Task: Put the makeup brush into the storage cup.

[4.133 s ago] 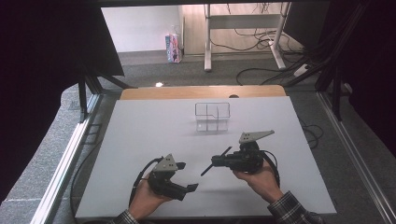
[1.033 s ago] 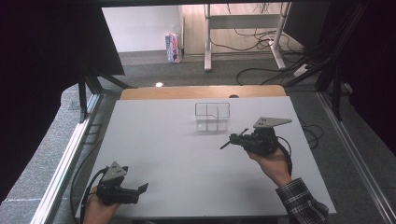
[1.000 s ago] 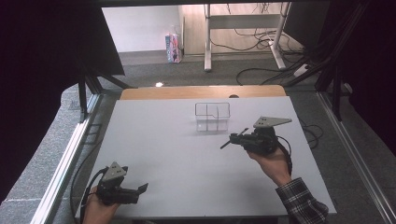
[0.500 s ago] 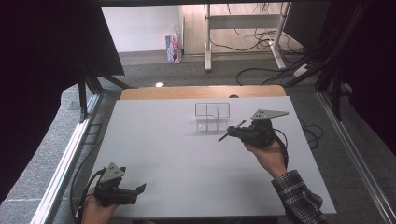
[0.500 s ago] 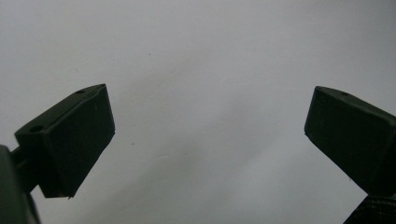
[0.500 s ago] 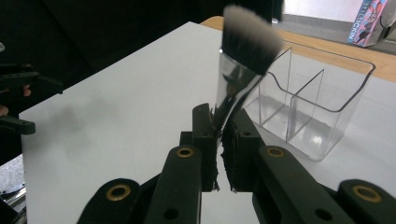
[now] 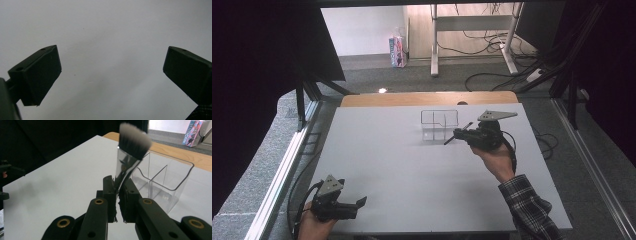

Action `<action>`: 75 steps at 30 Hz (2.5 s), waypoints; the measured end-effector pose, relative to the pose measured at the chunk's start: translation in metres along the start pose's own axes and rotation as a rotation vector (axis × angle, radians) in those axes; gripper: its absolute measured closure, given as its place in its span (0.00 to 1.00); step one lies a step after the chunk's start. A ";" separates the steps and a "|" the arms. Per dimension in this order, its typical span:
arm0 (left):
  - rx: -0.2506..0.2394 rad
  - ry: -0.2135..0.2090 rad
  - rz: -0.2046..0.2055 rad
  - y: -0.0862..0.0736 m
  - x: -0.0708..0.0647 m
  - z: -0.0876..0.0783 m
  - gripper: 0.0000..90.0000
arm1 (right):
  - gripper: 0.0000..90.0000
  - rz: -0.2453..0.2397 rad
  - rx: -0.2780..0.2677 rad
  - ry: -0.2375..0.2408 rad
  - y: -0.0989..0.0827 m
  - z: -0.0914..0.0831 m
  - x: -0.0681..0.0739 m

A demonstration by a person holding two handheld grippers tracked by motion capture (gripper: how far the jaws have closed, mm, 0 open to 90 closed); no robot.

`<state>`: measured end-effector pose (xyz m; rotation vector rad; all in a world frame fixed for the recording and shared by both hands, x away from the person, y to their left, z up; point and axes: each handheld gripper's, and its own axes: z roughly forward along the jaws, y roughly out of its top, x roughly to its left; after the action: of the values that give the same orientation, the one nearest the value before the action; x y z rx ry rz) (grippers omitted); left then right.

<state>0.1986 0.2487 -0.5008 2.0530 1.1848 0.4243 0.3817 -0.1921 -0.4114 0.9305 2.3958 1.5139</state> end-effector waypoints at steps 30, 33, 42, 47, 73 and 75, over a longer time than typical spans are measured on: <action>0.003 -0.002 0.007 0.000 -0.001 0.000 0.03 | 0.93 0.005 -0.024 -0.080 0.032 0.020 -0.024; 0.004 -0.003 0.007 0.000 0.000 0.000 0.03 | 0.93 0.003 -0.027 -0.089 0.033 0.022 -0.025; 0.004 -0.003 0.008 0.000 0.000 0.001 0.03 | 0.93 -0.003 -0.019 -0.114 0.039 0.028 -0.029; 0.005 -0.003 0.009 0.000 -0.001 0.001 0.03 | 0.93 -0.002 -0.020 -0.125 0.042 0.031 -0.032; 0.012 -0.004 0.022 0.000 0.000 0.001 0.03 | 0.93 0.005 -0.002 -0.169 0.057 0.054 -0.042; 0.013 -0.004 0.023 0.000 0.000 0.001 0.03 | 0.93 0.003 0.001 -0.174 0.058 0.056 -0.043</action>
<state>0.1988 0.2479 -0.5015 2.0792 1.1655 0.4242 0.4648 -0.1569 -0.3962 1.0215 2.2739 1.3714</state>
